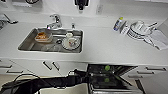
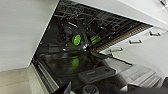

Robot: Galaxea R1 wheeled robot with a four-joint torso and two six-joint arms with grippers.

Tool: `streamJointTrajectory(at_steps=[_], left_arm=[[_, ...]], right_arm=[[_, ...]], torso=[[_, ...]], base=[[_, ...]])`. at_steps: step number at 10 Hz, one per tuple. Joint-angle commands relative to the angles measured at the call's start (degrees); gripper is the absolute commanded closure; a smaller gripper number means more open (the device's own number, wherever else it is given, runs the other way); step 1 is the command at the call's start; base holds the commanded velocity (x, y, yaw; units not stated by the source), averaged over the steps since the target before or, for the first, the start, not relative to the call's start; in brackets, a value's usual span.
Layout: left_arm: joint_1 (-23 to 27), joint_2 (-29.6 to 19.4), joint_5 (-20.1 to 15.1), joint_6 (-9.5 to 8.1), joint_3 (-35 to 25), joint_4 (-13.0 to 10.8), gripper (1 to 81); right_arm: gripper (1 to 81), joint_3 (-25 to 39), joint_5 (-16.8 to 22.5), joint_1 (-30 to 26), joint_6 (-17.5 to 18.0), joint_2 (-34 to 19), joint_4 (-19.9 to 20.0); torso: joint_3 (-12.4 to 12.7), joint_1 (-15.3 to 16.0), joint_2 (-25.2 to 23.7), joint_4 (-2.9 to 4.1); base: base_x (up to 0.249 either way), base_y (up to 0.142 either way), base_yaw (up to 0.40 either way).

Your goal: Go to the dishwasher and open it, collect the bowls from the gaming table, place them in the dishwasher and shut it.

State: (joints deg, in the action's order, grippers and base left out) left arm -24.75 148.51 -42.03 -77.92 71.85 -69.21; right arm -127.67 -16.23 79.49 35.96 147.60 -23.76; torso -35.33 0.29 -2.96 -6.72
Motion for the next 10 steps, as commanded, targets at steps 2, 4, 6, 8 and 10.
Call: streamJointTrajectory(at_steps=[2,4,6,8,10], left_arm=[[-8.9,-13.6,-0.4,7.52,-13.9,-1.8,1.0],[-17.3,-13.9,0.0,9.46,-11.4,-4.0,1.0],[-25.6,-13.8,0.1,9.37,-9.1,-9.9,1.0],[-33.2,-13.4,0.3,9.02,-4.8,-15.0,1.0],[-39.0,-12.1,2.8,7.35,1.6,-19.7,1.0]], right_arm=[[81.1,12.5,-0.5,-3.3,6.6,-14.6,-0.5],[81.1,13.2,-3.7,-5.6,7.8,-17.3,-0.1],[81.1,15.9,-3.9,-8.2,9.8,-21.1,-0.1],[81.1,18.7,-3.5,-12.0,11.3,-25.3,-0.1],[81.1,22.3,-3.6,-15.5,13.1,-29.4,-0.1]], torso=[[0.0,0.0,0.0,0.0],[0.0,0.0,0.0,0.0],[0.0,0.0,0.0,0.0],[0.0,0.0,0.0,0.0],[0.0,0.0,0.0,0.0]], base=[[0.0,0.0,0.0],[0.0,0.0,0.0],[0.0,0.0,0.0],[0.0,0.0,0.0],[0.0,0.0,0.0]])
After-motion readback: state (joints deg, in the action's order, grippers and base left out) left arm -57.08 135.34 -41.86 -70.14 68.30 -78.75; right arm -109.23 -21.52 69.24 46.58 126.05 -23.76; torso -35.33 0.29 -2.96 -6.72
